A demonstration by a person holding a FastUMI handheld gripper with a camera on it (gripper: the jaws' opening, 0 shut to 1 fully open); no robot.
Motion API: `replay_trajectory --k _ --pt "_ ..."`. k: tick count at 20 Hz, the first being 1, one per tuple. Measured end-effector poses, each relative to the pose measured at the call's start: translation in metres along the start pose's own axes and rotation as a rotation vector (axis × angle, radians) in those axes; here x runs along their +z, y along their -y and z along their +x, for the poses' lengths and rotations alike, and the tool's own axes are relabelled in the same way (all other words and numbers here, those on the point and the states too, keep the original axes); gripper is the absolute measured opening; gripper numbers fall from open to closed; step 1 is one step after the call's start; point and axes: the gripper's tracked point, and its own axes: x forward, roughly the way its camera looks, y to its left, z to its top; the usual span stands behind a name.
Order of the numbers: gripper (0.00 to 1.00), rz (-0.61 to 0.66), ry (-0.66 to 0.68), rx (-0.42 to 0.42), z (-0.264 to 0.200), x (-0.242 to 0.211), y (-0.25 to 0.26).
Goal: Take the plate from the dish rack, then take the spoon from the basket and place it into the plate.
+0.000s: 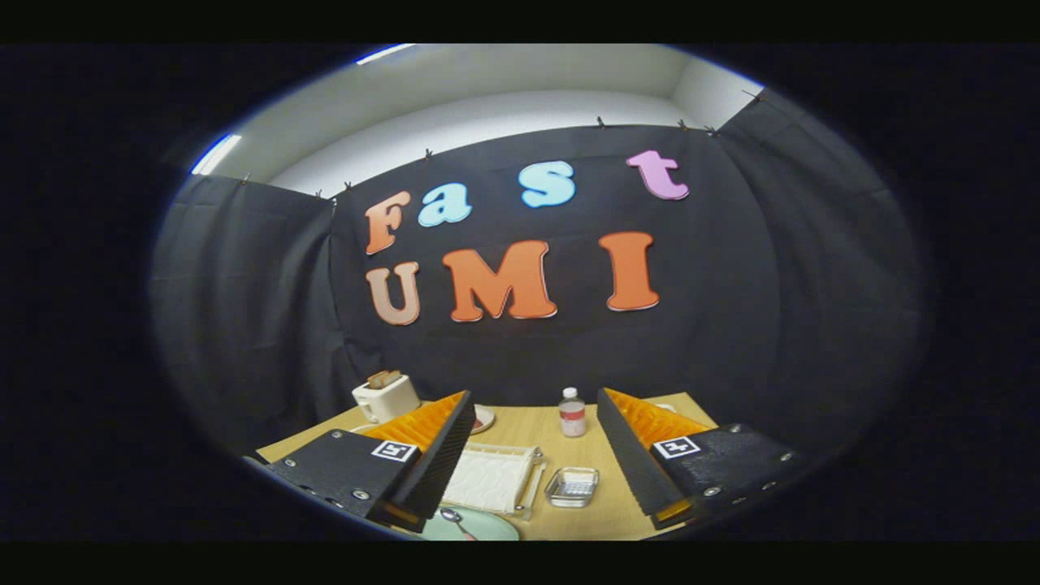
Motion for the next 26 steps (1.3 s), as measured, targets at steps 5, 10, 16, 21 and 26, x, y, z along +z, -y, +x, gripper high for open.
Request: replay_trajectory --k 5,10,16,21,26 --pt "0.96 -0.06 0.093 -0.085 -0.004 0.043 0.024" --pt "0.96 -0.081 0.124 -0.104 -0.009 0.055 0.025" --pt "0.96 -0.089 0.125 -0.104 -0.009 0.05 0.017" --pt "0.96 -0.101 0.137 -0.123 -0.009 0.051 0.017" --pt "0.96 -0.097 0.161 -0.166 -0.007 0.055 0.025"
